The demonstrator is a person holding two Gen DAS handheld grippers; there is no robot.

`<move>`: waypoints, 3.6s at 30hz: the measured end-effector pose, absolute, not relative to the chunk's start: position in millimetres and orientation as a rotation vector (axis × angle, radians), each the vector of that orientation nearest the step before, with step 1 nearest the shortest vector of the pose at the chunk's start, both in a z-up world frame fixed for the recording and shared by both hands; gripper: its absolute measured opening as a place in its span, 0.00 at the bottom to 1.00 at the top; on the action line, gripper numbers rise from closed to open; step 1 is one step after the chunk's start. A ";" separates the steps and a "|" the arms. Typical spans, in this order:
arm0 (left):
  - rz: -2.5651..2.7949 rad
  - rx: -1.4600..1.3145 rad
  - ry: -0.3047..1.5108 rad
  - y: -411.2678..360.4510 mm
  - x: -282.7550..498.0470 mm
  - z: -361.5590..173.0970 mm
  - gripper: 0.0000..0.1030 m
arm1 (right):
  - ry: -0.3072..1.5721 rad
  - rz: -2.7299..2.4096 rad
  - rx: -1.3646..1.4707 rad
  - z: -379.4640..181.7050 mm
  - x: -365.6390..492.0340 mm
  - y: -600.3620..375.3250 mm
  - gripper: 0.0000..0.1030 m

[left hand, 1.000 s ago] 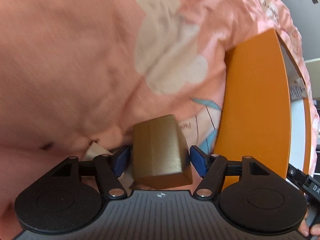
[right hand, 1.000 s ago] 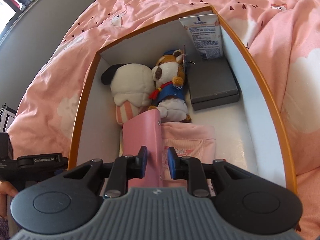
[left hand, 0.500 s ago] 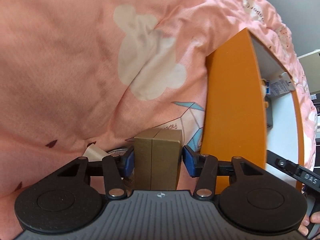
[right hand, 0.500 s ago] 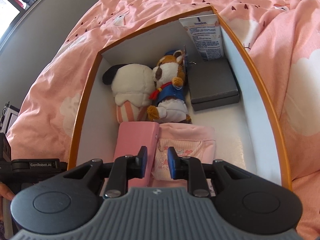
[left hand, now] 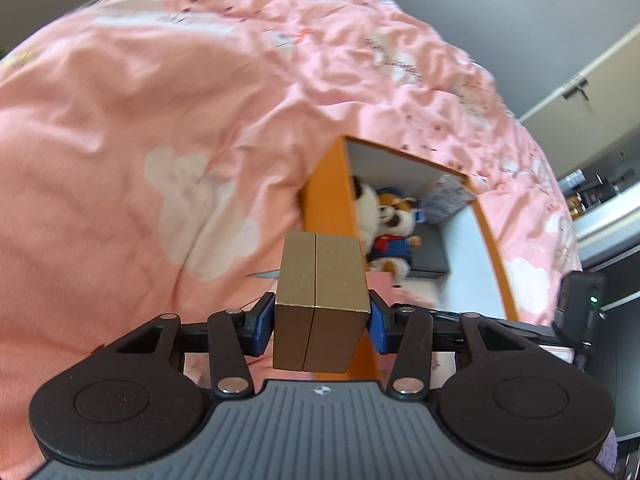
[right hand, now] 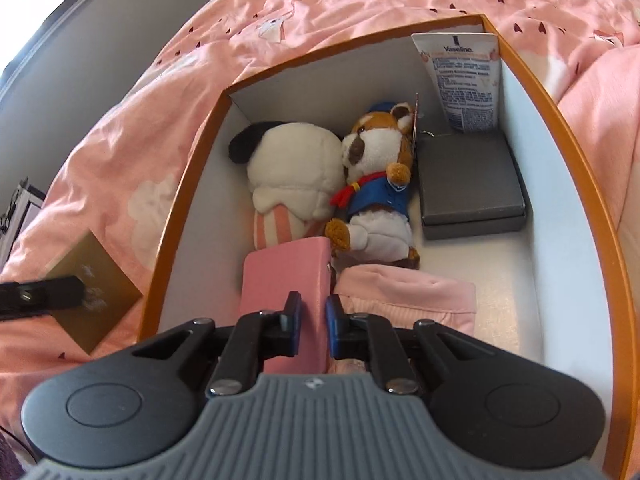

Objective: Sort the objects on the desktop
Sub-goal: 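Carry the gold cube into the orange box and open the left gripper, then move both grippers out of the box toward the pink cylinder and charger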

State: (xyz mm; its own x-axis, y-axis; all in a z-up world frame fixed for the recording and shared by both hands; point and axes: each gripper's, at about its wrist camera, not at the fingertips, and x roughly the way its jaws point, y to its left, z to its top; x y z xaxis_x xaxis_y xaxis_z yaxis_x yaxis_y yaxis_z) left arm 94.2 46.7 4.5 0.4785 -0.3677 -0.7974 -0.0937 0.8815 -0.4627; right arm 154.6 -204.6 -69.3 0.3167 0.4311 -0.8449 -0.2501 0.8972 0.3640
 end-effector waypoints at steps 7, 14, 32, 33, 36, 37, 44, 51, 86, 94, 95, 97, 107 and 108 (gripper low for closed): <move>-0.325 -0.433 1.058 -1.8 116.6 20.3 0.52 | 1.073 0.445 0.067 -31.9 143.4 -229.8 0.18; -0.418 -0.440 1.104 -55.7 172.0 -3.3 0.52 | 1.053 0.500 -0.025 -8.7 136.7 -245.2 0.24; -0.493 -0.601 1.224 -107.9 248.0 -77.7 0.52 | 1.114 0.476 0.070 -37.2 181.5 -251.5 0.23; -0.485 -0.627 1.232 -106.4 249.6 -82.0 0.52 | 1.114 0.474 0.069 -38.6 183.4 -250.2 0.23; -0.470 -0.672 1.240 -101.8 251.4 -92.0 0.52 | 1.111 0.461 0.077 -42.1 189.4 -247.8 0.21; -0.476 -0.682 1.239 -100.7 252.1 -93.2 0.52 | 1.108 0.449 0.075 -43.0 191.3 -247.1 0.20; -0.466 -0.686 1.271 -95.7 255.0 -93.5 0.53 | 1.100 0.397 0.080 -48.2 202.1 -242.5 0.13; -0.429 -0.625 1.255 -85.3 246.9 -78.3 0.53 | 1.077 0.338 0.012 -50.1 204.9 -233.5 0.08; -0.455 -0.575 1.169 -81.9 230.9 -59.9 0.23 | 0.977 0.299 -0.184 -45.0 186.7 -235.4 0.11; -0.410 -0.477 1.041 -44.9 182.6 -7.5 0.23 | 0.945 0.349 -0.147 -31.7 162.9 -234.0 0.11; -0.400 -0.466 1.034 -39.5 175.8 -3.1 0.23 | 0.963 0.358 -0.141 -32.2 161.1 -234.2 0.11; -0.377 -0.450 1.018 -27.2 162.2 3.7 0.23 | 1.011 0.366 -0.127 -34.1 157.5 -235.0 0.21; -0.227 -0.443 1.024 30.0 101.2 -1.1 0.24 | 1.305 0.507 -0.194 -66.4 138.3 -212.5 0.64; -0.220 -0.444 1.032 34.1 96.9 -3.5 0.24 | 1.323 0.502 -0.215 -69.9 137.8 -209.9 0.65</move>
State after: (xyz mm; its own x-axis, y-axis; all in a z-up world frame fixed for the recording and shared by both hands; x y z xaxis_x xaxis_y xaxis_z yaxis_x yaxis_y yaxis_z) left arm 96.9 34.1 -3.5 0.5020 -0.3799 -0.7770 -0.0304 0.8900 -0.4549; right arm 137.8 -209.9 -69.9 0.1590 0.2277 -0.9607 -0.4666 0.8748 0.1301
